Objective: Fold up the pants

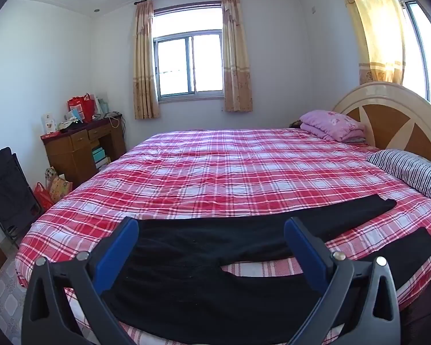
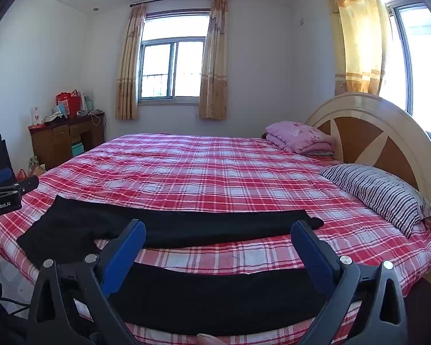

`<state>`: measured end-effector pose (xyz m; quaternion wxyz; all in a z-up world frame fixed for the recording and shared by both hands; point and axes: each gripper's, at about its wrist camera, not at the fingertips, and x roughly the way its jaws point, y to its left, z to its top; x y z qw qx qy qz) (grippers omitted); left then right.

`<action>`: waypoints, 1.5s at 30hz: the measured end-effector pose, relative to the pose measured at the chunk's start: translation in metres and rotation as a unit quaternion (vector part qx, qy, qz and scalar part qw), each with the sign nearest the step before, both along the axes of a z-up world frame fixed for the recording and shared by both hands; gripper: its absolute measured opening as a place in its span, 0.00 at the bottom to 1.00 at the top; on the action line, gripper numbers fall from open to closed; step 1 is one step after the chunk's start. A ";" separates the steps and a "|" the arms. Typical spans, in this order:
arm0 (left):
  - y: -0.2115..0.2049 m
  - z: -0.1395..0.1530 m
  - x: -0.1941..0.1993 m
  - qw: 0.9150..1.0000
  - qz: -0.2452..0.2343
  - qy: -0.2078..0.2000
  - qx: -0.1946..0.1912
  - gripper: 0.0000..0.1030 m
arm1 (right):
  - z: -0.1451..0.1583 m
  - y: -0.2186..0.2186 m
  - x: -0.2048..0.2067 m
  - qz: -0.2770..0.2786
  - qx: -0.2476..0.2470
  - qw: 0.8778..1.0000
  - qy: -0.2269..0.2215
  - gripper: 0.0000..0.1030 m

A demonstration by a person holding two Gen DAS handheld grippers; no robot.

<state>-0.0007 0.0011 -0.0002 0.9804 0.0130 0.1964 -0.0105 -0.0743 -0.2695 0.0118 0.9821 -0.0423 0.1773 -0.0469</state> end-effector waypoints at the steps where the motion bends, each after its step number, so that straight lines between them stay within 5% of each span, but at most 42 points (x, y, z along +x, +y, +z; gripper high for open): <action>1: 0.000 0.000 0.000 1.000 0.001 0.000 0.002 1.00 | 0.000 0.000 0.000 0.000 0.001 1.000 0.000 0.99; 45: 0.003 -0.006 0.005 1.000 0.014 0.010 0.014 1.00 | -0.002 0.003 0.001 0.002 0.005 1.000 0.009 0.99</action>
